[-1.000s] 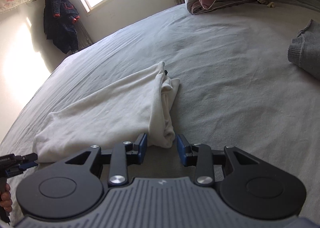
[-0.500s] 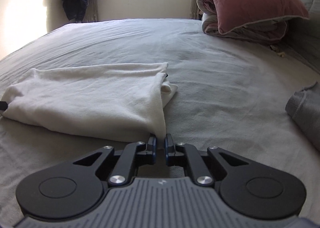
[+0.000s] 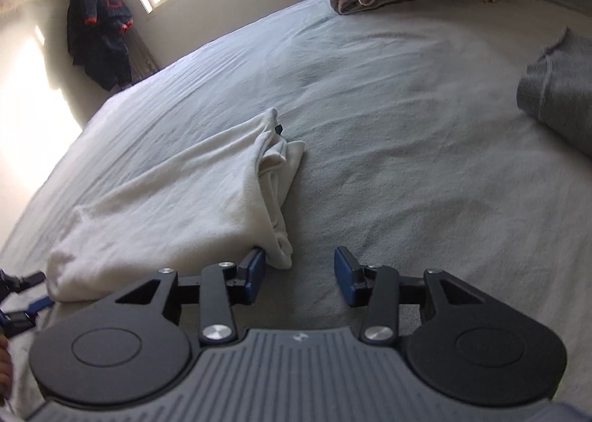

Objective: Fold clothes
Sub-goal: 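Grasp the bundle's folded edge with both grippers and tuck it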

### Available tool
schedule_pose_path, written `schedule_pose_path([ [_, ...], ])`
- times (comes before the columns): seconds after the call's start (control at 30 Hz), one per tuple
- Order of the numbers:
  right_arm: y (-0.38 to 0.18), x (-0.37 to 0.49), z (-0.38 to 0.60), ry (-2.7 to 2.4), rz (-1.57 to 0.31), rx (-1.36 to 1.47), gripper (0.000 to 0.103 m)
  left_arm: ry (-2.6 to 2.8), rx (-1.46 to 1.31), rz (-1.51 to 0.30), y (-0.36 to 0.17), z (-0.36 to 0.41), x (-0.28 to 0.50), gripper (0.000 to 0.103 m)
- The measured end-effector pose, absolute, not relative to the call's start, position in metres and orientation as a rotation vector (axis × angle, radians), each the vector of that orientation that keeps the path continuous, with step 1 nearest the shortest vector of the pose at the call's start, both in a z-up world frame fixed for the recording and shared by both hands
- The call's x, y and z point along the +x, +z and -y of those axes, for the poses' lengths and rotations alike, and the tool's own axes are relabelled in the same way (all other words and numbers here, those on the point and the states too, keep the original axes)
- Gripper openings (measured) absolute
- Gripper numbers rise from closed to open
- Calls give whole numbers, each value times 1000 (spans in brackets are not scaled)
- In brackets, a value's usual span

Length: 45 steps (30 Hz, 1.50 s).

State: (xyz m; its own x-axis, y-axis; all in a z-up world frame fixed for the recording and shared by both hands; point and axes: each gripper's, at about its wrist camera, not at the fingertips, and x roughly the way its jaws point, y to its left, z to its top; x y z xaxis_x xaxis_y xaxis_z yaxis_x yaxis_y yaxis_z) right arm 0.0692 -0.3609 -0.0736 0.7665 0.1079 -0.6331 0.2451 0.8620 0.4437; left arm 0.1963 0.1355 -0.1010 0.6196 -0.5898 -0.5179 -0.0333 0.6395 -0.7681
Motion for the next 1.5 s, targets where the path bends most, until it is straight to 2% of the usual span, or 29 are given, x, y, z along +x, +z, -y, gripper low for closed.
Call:
schedule_pose_path([
  [0.1, -83, 65, 380, -24, -690, 795, 52, -422, -879, -875, -107, -130, 201, 68],
  [0.13, -88, 65, 385, 0, -684, 892, 59, -439, -868, -880, -108, -126, 203, 69],
  [0.17, -93, 66, 387, 19, -674, 953, 61, -446, -845, -879, -108, -120, 206, 69],
  [0.3, -98, 82, 380, 59, -664, 992, 61, -452, -807, -849, -110, -103, 218, 69],
  [0.33, -97, 88, 375, 59, -667, 967, 62, -449, -818, -836, -112, -100, 220, 66],
  [0.4, -94, 100, 368, 58, -651, 940, 62, -430, -839, -809, -117, -97, 223, 53],
  [0.43, -93, 105, 363, 54, -640, 935, 58, -409, -855, -799, -121, -97, 224, 40],
  [0.47, -94, 110, 361, 35, -633, 946, 48, -393, -878, -792, -125, -97, 226, 32],
  [0.57, -99, 117, 357, -15, -609, 995, 34, -372, -896, -769, -128, -93, 227, 24],
  [0.73, -75, 103, 345, -82, -578, 949, 29, -330, -834, -771, -105, -86, 221, 21],
  [1.0, -34, 54, 344, -101, -593, 871, 29, -339, -791, -832, -83, -93, 181, 21],
  [1.5, -43, -60, 332, -219, -691, 921, 29, -437, -720, -944, -86, -119, 58, 21],
])
